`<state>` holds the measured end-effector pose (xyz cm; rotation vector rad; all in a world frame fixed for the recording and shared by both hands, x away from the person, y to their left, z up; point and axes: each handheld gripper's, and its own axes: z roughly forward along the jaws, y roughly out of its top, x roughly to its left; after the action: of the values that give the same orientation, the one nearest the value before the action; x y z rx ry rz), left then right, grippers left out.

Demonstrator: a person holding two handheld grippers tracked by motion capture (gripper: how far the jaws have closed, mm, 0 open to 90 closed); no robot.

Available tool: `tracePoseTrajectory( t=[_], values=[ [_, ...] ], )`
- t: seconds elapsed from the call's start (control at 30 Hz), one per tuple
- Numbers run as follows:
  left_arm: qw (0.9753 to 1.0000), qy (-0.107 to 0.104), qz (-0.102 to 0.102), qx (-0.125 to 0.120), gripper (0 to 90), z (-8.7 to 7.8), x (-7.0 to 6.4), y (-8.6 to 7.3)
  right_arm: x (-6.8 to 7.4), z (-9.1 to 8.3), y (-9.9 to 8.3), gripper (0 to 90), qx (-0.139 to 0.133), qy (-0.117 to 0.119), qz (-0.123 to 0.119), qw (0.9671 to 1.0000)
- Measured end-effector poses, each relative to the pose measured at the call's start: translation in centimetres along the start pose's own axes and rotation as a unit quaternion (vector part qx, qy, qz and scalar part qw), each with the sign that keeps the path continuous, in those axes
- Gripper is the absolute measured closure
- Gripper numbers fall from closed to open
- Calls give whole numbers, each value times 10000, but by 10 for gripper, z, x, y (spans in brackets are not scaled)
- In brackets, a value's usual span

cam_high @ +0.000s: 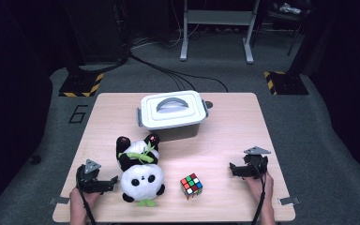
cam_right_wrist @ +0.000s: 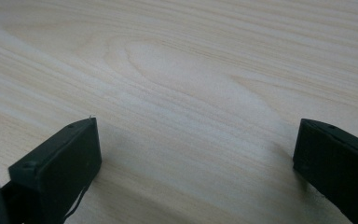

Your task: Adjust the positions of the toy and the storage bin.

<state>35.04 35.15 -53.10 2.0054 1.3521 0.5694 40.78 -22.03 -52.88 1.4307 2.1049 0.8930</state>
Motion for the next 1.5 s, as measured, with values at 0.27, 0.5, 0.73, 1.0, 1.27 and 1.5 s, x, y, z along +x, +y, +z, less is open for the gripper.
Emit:
tracePoseTrajectory(
  t=[0.27,0.5,0.73,1.0,1.27,1.5],
  values=[
    [10000,14,-11,-53,3,1,0,0,0,0,0,0,0,3,-3,10000],
    [10000,-2,29,-22,0,0,-1,0,-1,0,0,0,12,8,-44,10000],
    [9999,-22,114,-57,0,-2,-1,0,0,0,0,0,16,14,-40,10000],
    [9996,-153,173,-135,1,-13,-2,8,0,0,0,0,15,21,-34,10000],
    [9989,-260,332,-215,0,-27,-4,24,0,0,0,0,15,19,-34,10000],
    [9981,-385,434,-223,0,-40,-6,36,0,0,0,0,16,10,-35,10000]
  ],
)
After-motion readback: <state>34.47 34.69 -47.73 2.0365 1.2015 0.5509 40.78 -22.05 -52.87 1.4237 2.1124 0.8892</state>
